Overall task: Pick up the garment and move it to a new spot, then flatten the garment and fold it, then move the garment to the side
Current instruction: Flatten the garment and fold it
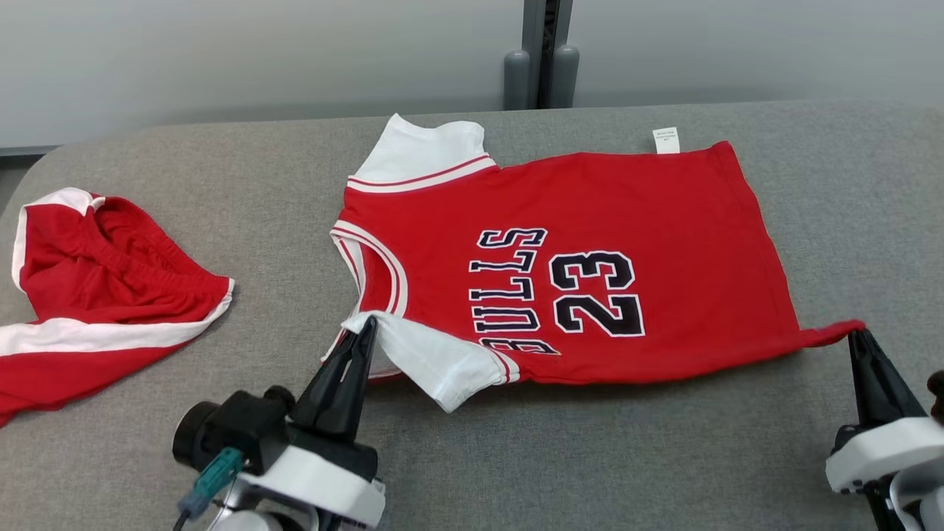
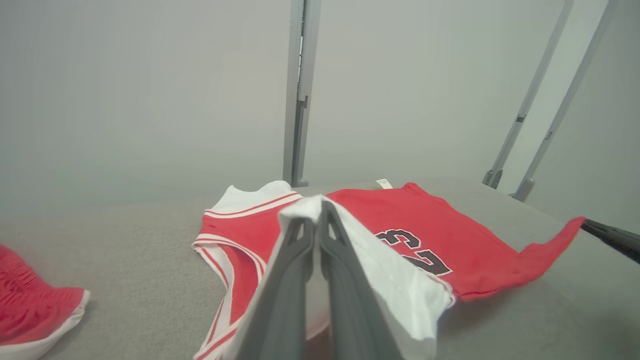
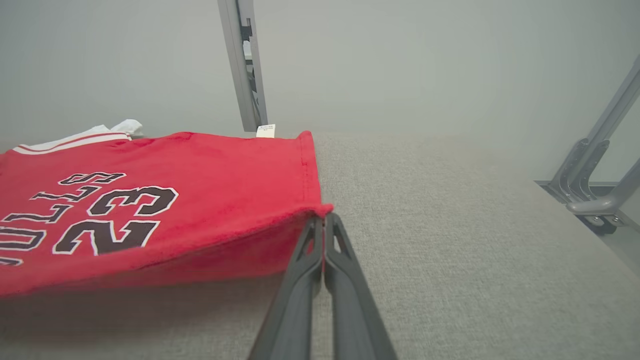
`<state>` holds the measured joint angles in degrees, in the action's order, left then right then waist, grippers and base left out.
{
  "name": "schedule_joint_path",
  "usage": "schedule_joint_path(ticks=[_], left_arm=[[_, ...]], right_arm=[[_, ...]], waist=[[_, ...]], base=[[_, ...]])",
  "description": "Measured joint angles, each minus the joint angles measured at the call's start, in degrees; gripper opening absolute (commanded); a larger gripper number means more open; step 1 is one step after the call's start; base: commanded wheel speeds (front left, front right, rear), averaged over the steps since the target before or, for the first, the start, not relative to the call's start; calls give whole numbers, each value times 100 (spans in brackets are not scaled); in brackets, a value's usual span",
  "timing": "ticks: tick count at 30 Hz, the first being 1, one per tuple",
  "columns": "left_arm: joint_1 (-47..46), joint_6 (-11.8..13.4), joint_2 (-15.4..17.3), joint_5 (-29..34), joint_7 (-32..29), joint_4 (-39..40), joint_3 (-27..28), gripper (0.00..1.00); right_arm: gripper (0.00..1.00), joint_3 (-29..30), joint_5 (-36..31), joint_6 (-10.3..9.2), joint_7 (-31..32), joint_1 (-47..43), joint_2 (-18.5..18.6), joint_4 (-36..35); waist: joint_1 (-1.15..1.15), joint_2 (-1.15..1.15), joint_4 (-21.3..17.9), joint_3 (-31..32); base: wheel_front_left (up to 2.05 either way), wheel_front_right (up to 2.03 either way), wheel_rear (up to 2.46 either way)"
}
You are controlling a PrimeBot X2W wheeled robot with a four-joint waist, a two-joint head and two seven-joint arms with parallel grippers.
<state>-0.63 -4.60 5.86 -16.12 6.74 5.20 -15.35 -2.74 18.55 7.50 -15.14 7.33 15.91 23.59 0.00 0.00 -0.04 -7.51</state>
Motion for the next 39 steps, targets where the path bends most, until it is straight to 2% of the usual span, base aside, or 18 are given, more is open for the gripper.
schedule_joint_path(ticks=[9,17,26,27,28,29,30,31,35,39], left_arm=[[-1523,-46,-99,210,514,-1695,-41,0],[-2764,22,-140,401,651,-3243,-73,0],[-3702,2,-193,469,751,-4701,-237,0],[-3771,-13,-198,468,768,-4802,-238,9],[-3819,-13,-207,465,777,-4898,-238,25],[-3858,-14,-212,450,795,-4993,-234,51],[-3872,-11,-223,425,800,-5085,-218,97],[-3873,-3,-237,380,801,-5178,-204,100],[-3861,85,-267,231,816,-5293,-122,100],[-3557,124,-283,-3,825,-4852,32,100]], right_arm=[[0,-357,-153,0,0,1179,105,713],[0,-581,-302,0,1,2009,226,1338],[0,-834,-342,0,0,2485,192,1970],[0,-845,-339,0,1,2512,183,2009],[0,-832,-320,0,0,2532,165,2039],[6,-816,-278,0,0,2540,136,2045],[47,-794,-243,0,0,2545,105,2035],[100,-778,-240,0,0,2552,90,2006],[100,-653,-320,0,0,2497,59,1537],[100,-274,-467,0,0,2186,-14,983]], waist=[[0,0,41,-405],[0,0,65,-976],[0,0,47,-1314],[0,0,42,-1315],[0,0,36,-1309],[0,0,30,-1299],[0,0,25,-1285],[0,0,20,-1266],[0,0,4,-1138],[0,0,0,-999]], base=[[0,0,0],[0,0,0],[0,0,0],[0,0,0],[0,0,0],[0,0,0],[0,0,0],[0,0,0],[0,0,0],[0,0,0]])
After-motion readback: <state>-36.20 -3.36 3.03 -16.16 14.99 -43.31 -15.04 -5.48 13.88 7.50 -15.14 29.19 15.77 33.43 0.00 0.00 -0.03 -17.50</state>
